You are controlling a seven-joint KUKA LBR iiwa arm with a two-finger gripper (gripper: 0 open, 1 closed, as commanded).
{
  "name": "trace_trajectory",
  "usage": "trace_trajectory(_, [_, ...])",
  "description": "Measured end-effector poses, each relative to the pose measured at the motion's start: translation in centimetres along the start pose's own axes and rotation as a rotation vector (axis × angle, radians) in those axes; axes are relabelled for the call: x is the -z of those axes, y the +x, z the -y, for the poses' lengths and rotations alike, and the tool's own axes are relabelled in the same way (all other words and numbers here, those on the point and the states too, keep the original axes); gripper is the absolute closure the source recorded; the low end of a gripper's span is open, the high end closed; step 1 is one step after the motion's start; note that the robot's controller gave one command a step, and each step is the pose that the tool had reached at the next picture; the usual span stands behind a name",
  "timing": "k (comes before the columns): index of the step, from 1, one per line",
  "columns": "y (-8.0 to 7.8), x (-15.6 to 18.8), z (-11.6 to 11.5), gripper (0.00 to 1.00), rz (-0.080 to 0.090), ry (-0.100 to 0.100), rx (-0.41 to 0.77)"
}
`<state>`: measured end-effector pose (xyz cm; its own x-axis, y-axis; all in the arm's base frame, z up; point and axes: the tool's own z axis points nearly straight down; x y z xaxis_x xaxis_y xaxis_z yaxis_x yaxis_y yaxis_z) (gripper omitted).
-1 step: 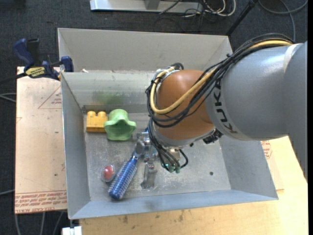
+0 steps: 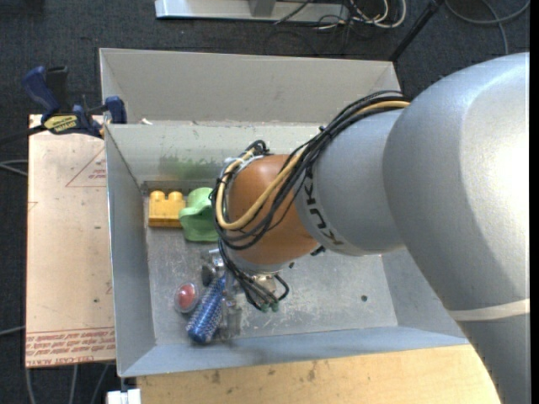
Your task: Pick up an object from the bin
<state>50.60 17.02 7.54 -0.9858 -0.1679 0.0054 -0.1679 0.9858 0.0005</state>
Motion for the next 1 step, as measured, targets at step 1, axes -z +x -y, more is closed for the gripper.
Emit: trace_trajectory(1, [-0.09,0.30,0.08,1.00,0.004,-0.001,-0.003])
